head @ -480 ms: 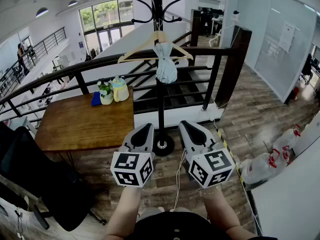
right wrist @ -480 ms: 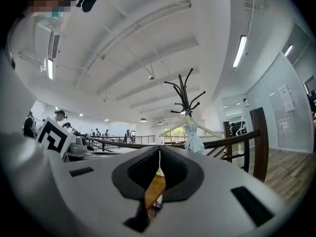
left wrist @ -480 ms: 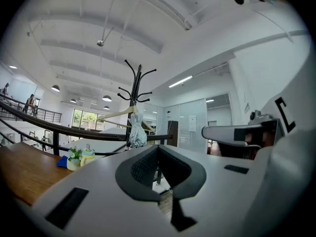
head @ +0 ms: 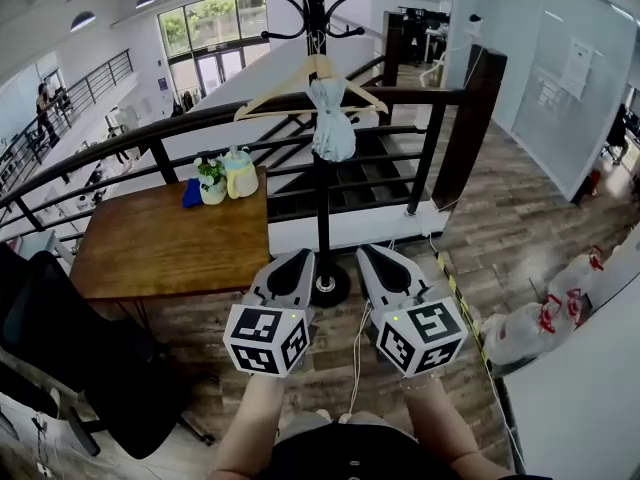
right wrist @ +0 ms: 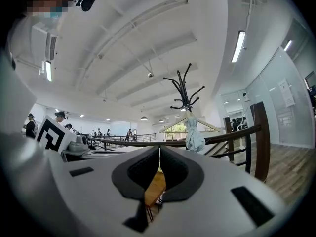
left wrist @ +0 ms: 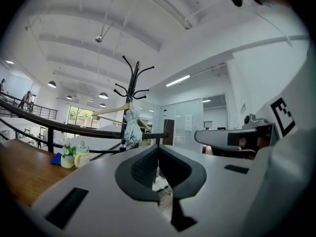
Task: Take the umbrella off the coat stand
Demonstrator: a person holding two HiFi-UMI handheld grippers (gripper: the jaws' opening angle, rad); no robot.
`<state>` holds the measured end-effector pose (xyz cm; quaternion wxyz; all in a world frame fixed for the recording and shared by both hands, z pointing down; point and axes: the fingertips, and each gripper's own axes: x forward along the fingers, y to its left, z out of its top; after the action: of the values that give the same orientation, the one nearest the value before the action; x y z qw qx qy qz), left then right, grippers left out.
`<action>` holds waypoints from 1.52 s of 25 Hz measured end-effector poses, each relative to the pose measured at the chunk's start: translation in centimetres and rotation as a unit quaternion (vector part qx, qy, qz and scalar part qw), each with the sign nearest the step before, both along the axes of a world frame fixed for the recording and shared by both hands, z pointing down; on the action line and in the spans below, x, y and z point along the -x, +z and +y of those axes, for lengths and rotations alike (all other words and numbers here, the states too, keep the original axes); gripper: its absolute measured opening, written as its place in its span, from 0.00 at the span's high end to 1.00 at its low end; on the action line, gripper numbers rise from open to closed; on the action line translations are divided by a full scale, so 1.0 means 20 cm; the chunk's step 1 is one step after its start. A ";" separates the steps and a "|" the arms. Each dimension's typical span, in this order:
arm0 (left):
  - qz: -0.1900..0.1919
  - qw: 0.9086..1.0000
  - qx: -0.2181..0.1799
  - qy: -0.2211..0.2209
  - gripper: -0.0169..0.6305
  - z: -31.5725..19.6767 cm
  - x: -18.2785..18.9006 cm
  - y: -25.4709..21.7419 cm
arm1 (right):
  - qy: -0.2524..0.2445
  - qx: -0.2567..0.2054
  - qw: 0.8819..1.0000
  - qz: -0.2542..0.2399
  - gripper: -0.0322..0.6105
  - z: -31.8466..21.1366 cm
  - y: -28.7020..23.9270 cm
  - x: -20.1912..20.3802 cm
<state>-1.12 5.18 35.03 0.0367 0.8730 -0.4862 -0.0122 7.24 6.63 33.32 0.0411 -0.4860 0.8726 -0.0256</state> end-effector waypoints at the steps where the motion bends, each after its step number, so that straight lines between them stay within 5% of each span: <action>1: 0.003 1.000 -0.006 0.006 0.95 0.01 -0.01 -0.01 | -0.006 0.000 1.000 0.000 0.90 0.00 0.01 0.00; 20: -0.023 0.999 0.020 -0.021 0.95 -0.18 -0.11 0.16 | -0.038 0.003 0.999 0.017 0.90 -0.13 0.11 -0.07; 38: -0.014 0.999 -0.022 0.037 0.95 -1.17 0.08 -0.07 | 0.017 -0.027 0.999 0.007 0.90 -1.14 -0.07 0.13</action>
<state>-2.77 -18.24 33.58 0.0105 0.8913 -0.4533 -0.0091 4.61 -16.22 32.01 0.0485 -0.4999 0.8647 0.0017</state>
